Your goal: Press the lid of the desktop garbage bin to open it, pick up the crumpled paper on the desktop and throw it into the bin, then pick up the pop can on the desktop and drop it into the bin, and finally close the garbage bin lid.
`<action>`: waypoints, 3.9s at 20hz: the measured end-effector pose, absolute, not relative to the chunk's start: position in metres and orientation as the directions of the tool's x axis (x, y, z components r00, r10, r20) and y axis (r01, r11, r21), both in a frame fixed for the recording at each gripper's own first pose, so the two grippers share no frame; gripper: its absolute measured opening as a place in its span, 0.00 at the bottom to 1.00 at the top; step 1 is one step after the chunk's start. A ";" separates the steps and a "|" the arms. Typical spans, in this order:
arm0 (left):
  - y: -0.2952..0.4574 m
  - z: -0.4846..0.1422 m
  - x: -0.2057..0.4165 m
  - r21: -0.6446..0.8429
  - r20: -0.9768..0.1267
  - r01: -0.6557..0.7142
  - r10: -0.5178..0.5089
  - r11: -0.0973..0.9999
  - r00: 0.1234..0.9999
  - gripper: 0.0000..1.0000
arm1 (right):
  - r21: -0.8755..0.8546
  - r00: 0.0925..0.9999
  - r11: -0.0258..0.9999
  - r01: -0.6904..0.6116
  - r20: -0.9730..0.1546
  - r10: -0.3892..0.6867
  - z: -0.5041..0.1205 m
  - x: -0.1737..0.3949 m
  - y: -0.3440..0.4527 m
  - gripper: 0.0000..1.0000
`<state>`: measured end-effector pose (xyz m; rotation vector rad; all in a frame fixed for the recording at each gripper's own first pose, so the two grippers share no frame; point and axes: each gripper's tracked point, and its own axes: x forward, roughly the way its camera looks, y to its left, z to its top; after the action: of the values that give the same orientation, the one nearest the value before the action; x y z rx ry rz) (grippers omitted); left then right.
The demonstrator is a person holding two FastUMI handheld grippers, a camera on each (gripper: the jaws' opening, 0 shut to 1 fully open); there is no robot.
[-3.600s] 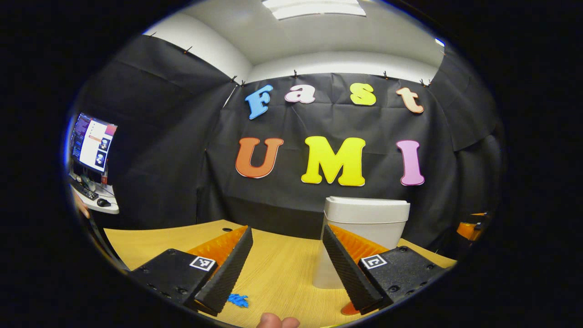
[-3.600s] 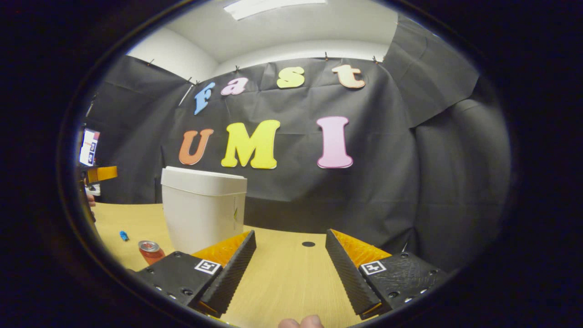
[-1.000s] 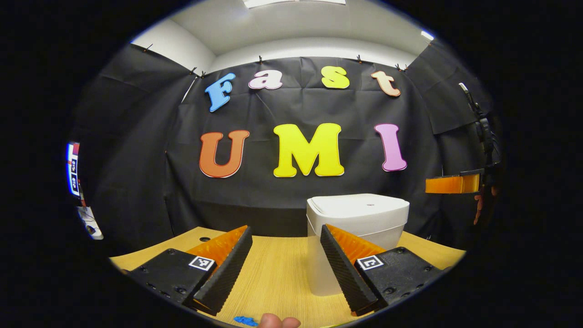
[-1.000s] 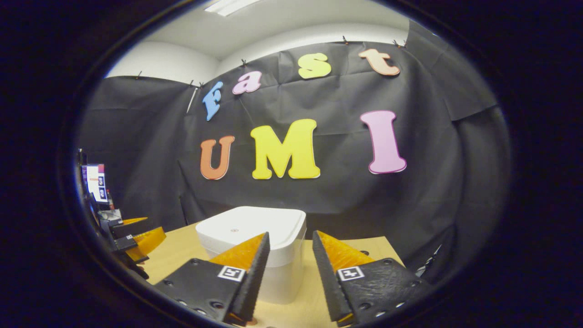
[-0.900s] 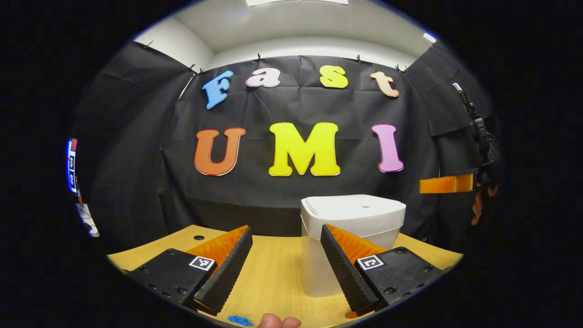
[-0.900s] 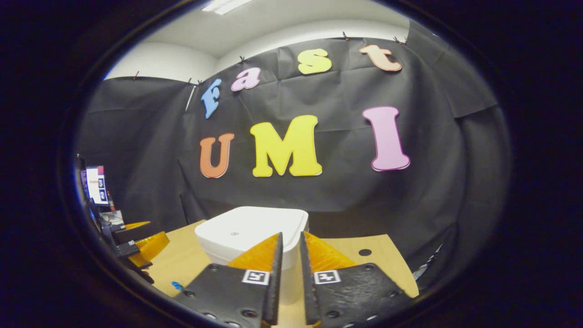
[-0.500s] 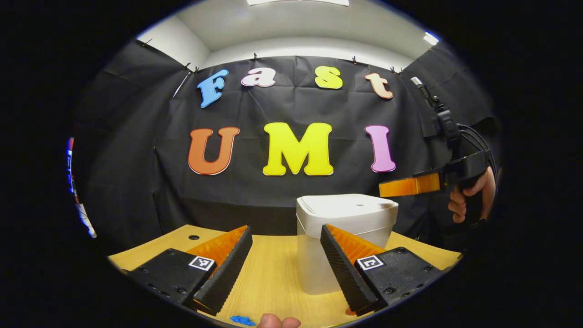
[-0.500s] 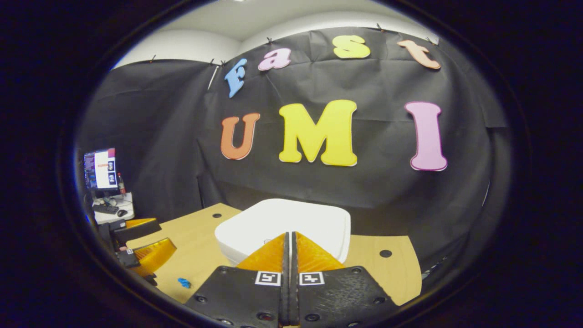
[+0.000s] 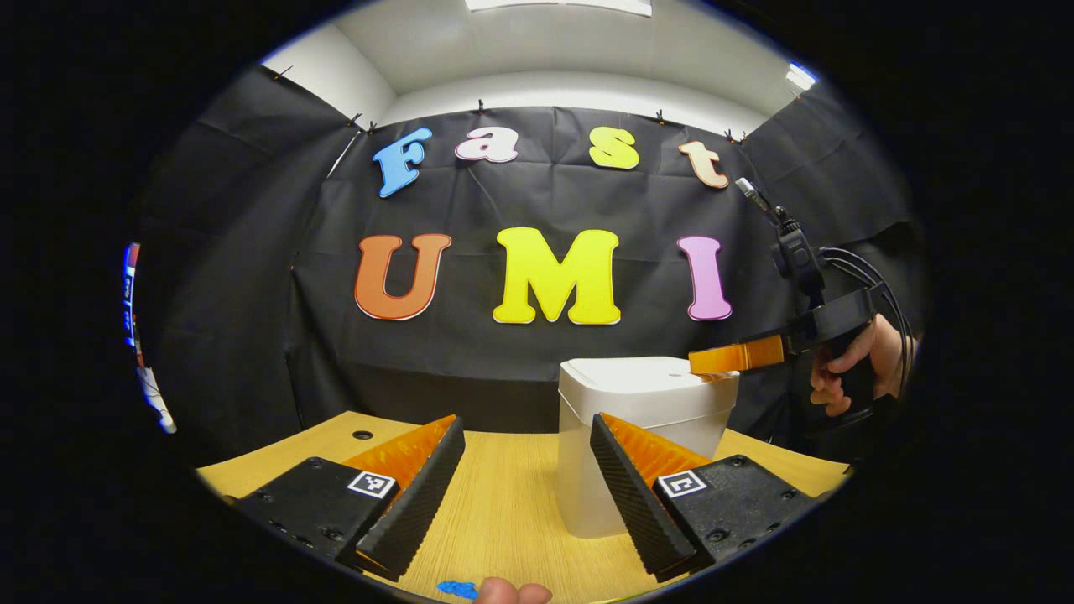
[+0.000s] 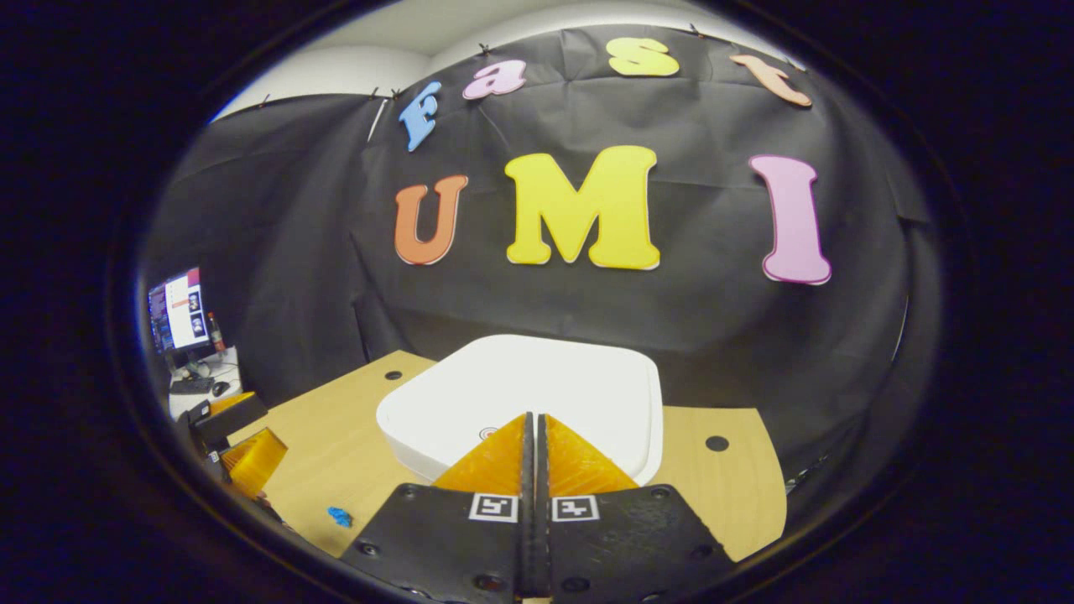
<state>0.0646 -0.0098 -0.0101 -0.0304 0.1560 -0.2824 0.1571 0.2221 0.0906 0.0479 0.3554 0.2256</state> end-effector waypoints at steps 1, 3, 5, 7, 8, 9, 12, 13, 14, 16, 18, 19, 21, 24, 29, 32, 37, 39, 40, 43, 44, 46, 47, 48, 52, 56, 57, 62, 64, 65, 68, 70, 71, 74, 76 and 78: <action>-0.007 -0.011 0.064 -0.044 -0.150 0.266 -0.270 0.963 0.951 0.98 | 0.074 0.926 0.977 -0.199 -0.313 0.212 0.099 0.152 0.217 0.01; -0.006 -0.008 0.062 -0.038 -0.147 0.250 -0.253 0.968 0.956 0.97 | 0.071 0.952 0.980 -0.187 -0.231 0.199 0.113 0.148 0.207 0.33; -0.004 -0.009 0.062 -0.026 -0.149 0.217 -0.219 0.976 0.964 0.98 | 0.088 0.974 0.977 -0.196 -0.097 0.204 0.140 0.137 0.197 0.64; 0.002 -0.007 0.064 -0.006 -0.148 0.170 -0.169 0.985 0.975 0.98 | 0.105 0.979 0.976 -0.192 -0.047 0.198 0.136 0.128 0.184 0.92; 0.006 -0.007 0.066 -0.001 -0.153 0.136 -0.134 0.991 0.979 0.97 | 0.127 0.977 0.972 -0.198 -0.059 0.206 0.122 0.122 0.180 0.97; 0.006 -0.007 0.066 -0.004 -0.162 0.123 -0.122 0.992 0.979 0.97 | 0.145 0.971 0.966 -0.216 -0.075 0.228 0.110 0.118 0.179 0.98; 0.002 -0.007 0.063 0.000 -0.166 0.132 -0.130 0.991 0.978 0.97 | 0.162 0.959 0.960 -0.228 -0.135 0.250 0.083 0.101 0.161 0.97; 0.004 -0.010 0.061 -0.003 -0.164 0.142 -0.141 0.990 0.976 0.97 | 0.177 0.958 0.958 -0.226 -0.139 0.252 0.079 0.094 0.154 0.97; 0.006 -0.014 0.058 -0.005 -0.167 0.150 -0.149 0.989 0.975 0.97 | 0.185 0.958 0.958 -0.220 -0.143 0.247 0.073 0.088 0.147 0.96; 0.020 -0.022 0.056 -0.006 -0.176 0.145 -0.143 0.989 0.974 0.97 | 0.182 0.964 0.964 -0.195 -0.145 0.222 0.060 0.082 0.135 0.96; 0.034 -0.030 0.055 -0.009 -0.187 0.122 -0.122 0.992 0.975 0.98 | 0.189 0.972 0.967 -0.172 -0.128 0.198 0.059 0.081 0.125 0.95; 0.038 -0.029 0.056 -0.014 -0.184 0.115 -0.116 0.993 0.976 0.97 | 0.209 0.977 0.965 -0.160 -0.105 0.185 0.064 0.083 0.121 0.95; 0.035 -0.031 0.064 -0.021 -0.180 0.121 -0.122 0.992 0.976 0.97 | 0.228 0.982 0.962 -0.151 -0.076 0.172 0.070 0.089 0.119 0.95; 0.028 -0.028 0.081 0.011 -0.158 0.133 -0.130 0.991 0.979 0.97 | 0.234 0.985 0.962 -0.142 -0.063 0.161 0.068 0.096 0.118 0.95; 0.027 -0.029 0.079 -0.008 -0.158 0.096 -0.096 0.995 0.983 0.97 | 0.220 0.987 0.966 -0.138 -0.054 0.153 0.062 0.085 0.110 0.95; 0.029 -0.031 0.059 0.019 -0.178 0.079 -0.074 0.997 0.981 0.98 | 0.203 0.984 0.967 -0.154 -0.054 0.168 0.058 0.064 0.112 0.95; 0.039 -0.035 0.019 0.045 -0.198 0.055 -0.045 0.997 0.979 0.97 | 0.185 0.982 0.969 -0.163 -0.062 0.177 0.051 0.031 0.113 0.95; 0.045 -0.049 0.003 0.047 -0.243 0.049 -0.036 0.998 0.969 0.97 | 0.171 0.983 0.972 -0.160 -0.062 0.172 0.050 0.017 0.111 0.95; 0.047 -0.061 -0.004 0.052 -0.273 0.053 -0.037 0.997 0.961 0.97 | 0.165 0.983 0.973 -0.160 -0.066 0.173 0.048 0.011 0.112 0.95; 0.054 -0.107 -0.027 0.067 -0.384 0.060 -0.030 0.996 0.923 0.98 | 0.150 0.982 0.975 -0.166 -0.067 0.178 0.040 -0.007 0.116 0.95; 0.053 -0.121 -0.033 0.058 -0.415 0.065 -0.035 0.996 0.909 0.98 | 0.144 0.983 0.977 -0.161 -0.070 0.172 0.035 -0.009 0.117 0.95; 0.058 -0.143 -0.039 0.070 -0.455 0.061 -0.022 0.996 0.890 0.98 | 0.136 0.979 0.976 -0.172 -0.091 0.185 0.021 -0.016 0.129 0.95; 0.062 -0.154 -0.039 0.086 -0.470 0.058 -0.010 0.995 0.883 0.98 | 0.120 0.976 0.977 -0.178 -0.103 0.191 0.012 -0.020 0.137 0.95; 0.068 -0.167 -0.042 0.096 -0.493 0.052 0.002 0.994 0.870 0.98 | 0.101 0.976 0.979 -0.178 -0.112 0.189 0.005 -0.022 0.141 0.95; 0.077 -0.204 -0.042 0.052 -0.580 0.036 0.001 0.998 0.815 0.98 | 0.090 0.967 0.977 -0.191 -0.154 0.203 -0.017 -0.026 0.156 0.95; 0.076 -0.228 -0.041 0.007 -0.663 0.036 -0.023 0.999 0.749 0.98 | 0.108 0.955 0.974 -0.198 -0.200 0.217 -0.036 -0.023 0.166 0.95; 0.076 -0.234 -0.044 -0.004 -0.686 0.036 -0.029 0.999 0.727 0.98 | 0.114 0.953 0.973 -0.199 -0.210 0.220 -0.039 -0.022 0.167 0.95; 0.085 -0.238 -0.048 -0.013 -0.720 0.055 -0.048 0.998 0.692 0.84 | 0.146 0.940 0.968 -0.203 -0.249 0.235 -0.056 -0.018 0.174 0.95; 0.087 -0.239 -0.049 0.000 -0.740 0.060 -0.040 0.998 0.671 0.78 | 0.168 0.933 0.963 -0.209 -0.262 0.248 -0.061 -0.018 0.178 0.95; 0.088 -0.240 -0.047 0.010 -0.746 0.063 -0.035 0.998 0.665 0.76 | 0.178 0.930 0.961 -0.214 -0.265 0.256 -0.062 -0.018 0.181 0.93; 0.090 -0.243 -0.044 0.013 -0.759 0.038 -0.015 0.999 0.651 0.53 | 0.173 0.927 0.960 -0.221 -0.268 0.262 -0.066 -0.020 0.184 0.96; 0.091 -0.242 -0.042 -0.005 -0.758 0.021 -0.018 1.000 0.652 0.38 | 0.171 0.928 0.960 -0.222 -0.265 0.262 -0.066 -0.021 0.181 0.96; 0.091 -0.242 -0.042 -0.011 -0.756 0.013 -0.017 1.000 0.655 0.29 | 0.171 0.929 0.960 -0.221 -0.263 0.261 -0.066 -0.022 0.180 0.96; 0.084 -0.237 -0.041 -0.028 -0.740 0.033 -0.043 0.999 0.671 0.20 | 0.171 0.931 0.961 -0.219 -0.258 0.258 -0.065 -0.025 0.177 0.95; 0.081 -0.223 -0.034 -0.018 -0.705 0.043 -0.043 0.999 0.708 0.19 | 0.178 0.929 0.956 -0.234 -0.249 0.274 -0.063 -0.028 0.183 0.95; 0.077 -0.203 -0.026 -0.002 -0.658 0.044 -0.035 0.999 0.752 0.19 | 0.175 0.930 0.953 -0.247 -0.233 0.284 -0.056 -0.031 0.190 0.95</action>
<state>-0.0264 0.0773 -0.2034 0.0135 0.7177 -0.0429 -0.0308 0.1903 -0.0565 0.1442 0.2597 0.2730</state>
